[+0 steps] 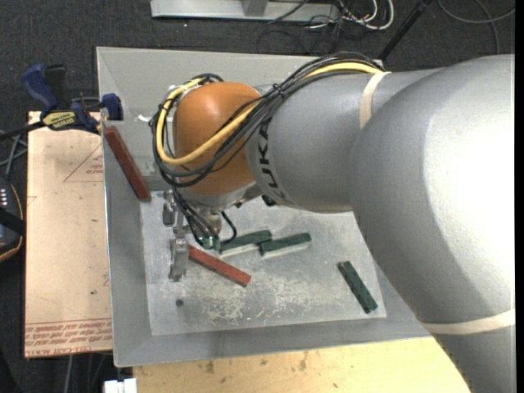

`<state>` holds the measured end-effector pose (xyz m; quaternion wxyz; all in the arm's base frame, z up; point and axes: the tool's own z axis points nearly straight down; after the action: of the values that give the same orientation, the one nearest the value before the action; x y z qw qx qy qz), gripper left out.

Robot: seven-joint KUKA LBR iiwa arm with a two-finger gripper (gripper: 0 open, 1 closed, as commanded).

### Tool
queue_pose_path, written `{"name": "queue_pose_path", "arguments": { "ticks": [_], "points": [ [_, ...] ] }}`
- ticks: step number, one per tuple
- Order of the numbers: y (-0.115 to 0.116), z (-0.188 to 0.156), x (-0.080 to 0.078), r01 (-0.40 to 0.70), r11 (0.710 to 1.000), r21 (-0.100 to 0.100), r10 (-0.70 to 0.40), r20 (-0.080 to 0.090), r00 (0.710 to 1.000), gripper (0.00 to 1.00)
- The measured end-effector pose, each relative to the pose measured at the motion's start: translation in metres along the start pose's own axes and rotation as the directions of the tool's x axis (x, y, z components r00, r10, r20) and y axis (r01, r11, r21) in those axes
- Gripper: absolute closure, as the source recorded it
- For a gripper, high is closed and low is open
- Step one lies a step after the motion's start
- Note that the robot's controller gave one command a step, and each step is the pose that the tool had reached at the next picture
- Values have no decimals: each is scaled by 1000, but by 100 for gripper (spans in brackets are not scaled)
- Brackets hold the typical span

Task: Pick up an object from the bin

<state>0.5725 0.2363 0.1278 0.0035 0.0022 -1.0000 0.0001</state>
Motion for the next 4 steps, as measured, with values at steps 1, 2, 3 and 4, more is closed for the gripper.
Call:
{"name": "queue_pose_path", "arguments": {
  "ticks": [1,2,3,4],
  "points": [
    [-1,-5,-2,-3,1000,-1,3,7,1000,0],
    [-33,5,-1,77,997,-3,-77,8,997,0],
    [-55,28,6,280,960,2,-280,8,960,0],
    [-73,56,-37,-163,987,-5,163,9,987,100]
  ]
}}
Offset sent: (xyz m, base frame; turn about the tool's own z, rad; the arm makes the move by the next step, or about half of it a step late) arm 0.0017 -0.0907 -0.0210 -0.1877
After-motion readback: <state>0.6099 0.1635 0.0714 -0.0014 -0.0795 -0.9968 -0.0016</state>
